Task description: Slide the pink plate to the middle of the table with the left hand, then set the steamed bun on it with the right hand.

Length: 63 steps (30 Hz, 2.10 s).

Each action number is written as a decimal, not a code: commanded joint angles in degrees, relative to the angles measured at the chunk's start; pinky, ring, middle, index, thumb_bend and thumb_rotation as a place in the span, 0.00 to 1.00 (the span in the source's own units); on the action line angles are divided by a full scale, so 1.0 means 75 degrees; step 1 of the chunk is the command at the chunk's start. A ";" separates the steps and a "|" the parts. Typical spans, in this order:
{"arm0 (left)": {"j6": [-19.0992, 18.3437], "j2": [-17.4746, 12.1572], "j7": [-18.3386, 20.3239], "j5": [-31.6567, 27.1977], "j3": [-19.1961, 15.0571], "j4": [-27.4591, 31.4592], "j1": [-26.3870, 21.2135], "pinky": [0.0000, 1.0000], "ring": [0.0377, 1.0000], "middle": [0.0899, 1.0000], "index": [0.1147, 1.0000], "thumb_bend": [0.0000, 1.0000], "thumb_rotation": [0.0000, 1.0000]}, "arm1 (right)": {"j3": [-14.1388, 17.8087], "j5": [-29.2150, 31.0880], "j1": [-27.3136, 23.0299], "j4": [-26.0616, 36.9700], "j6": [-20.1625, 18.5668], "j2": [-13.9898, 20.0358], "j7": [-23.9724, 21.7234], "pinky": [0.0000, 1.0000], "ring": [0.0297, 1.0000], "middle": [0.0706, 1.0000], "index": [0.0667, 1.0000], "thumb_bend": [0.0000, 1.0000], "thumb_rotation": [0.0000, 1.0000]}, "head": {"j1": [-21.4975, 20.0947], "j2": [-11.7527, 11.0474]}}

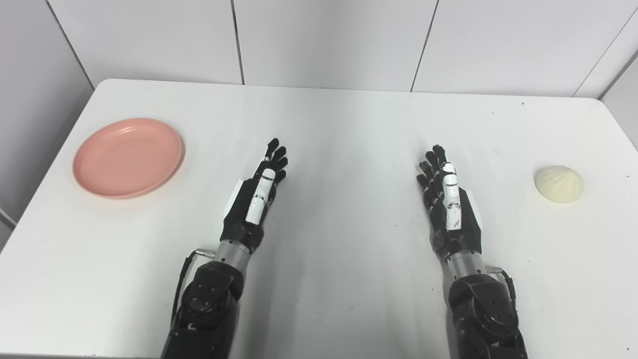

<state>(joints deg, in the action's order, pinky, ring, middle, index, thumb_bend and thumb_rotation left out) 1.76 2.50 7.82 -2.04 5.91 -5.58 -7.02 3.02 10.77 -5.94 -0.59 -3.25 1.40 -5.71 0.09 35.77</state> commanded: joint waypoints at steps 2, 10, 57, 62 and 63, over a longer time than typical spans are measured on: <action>0.0062 -0.0182 -0.0016 0.0042 -0.0049 -0.0589 0.0551 1.00 0.99 1.00 1.00 0.37 1.00 | -0.0018 0.0026 0.0198 -0.0239 -0.0105 -0.0032 -0.0004 1.00 1.00 1.00 1.00 0.18 1.00 | 0.0012 -0.0003; 0.0000 -0.0171 -0.0003 0.0018 -0.0045 -0.0520 0.0579 1.00 0.99 1.00 1.00 0.36 1.00 | -0.0013 0.0074 0.0193 -0.0242 -0.0102 -0.0027 -0.0042 1.00 1.00 1.00 1.00 0.18 1.00 | 0.0043 -0.0003; 0.0196 0.0397 -0.0512 0.0552 0.0221 -0.0361 0.0066 1.00 1.00 1.00 1.00 0.36 1.00 | 0.0258 0.0706 0.0164 -0.0311 -0.0103 0.0567 -0.0500 1.00 1.00 1.00 1.00 0.15 1.00 | 0.2058 -0.0422; 0.0195 0.0436 -0.0567 0.0572 0.0199 0.0179 -0.0168 1.00 1.00 1.00 1.00 0.39 1.00 | 0.0283 0.0699 0.0136 -0.0371 -0.0075 0.0594 -0.0492 1.00 1.00 1.00 1.00 0.15 1.00 | 0.2065 -0.0470; 0.0147 0.0459 -0.0581 0.0569 0.0193 0.0350 -0.0210 1.00 1.00 1.00 1.00 0.40 1.00 | 0.0275 0.0693 0.0132 -0.0380 -0.0067 0.0607 -0.0507 1.00 1.00 1.00 1.00 0.14 1.00 | 0.2069 -0.0478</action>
<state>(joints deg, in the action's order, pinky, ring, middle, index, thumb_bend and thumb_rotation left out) 2.91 5.03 3.88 2.68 7.28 -5.25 -8.16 4.37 15.78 -6.46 -1.13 -3.31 5.13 -9.32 15.64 32.17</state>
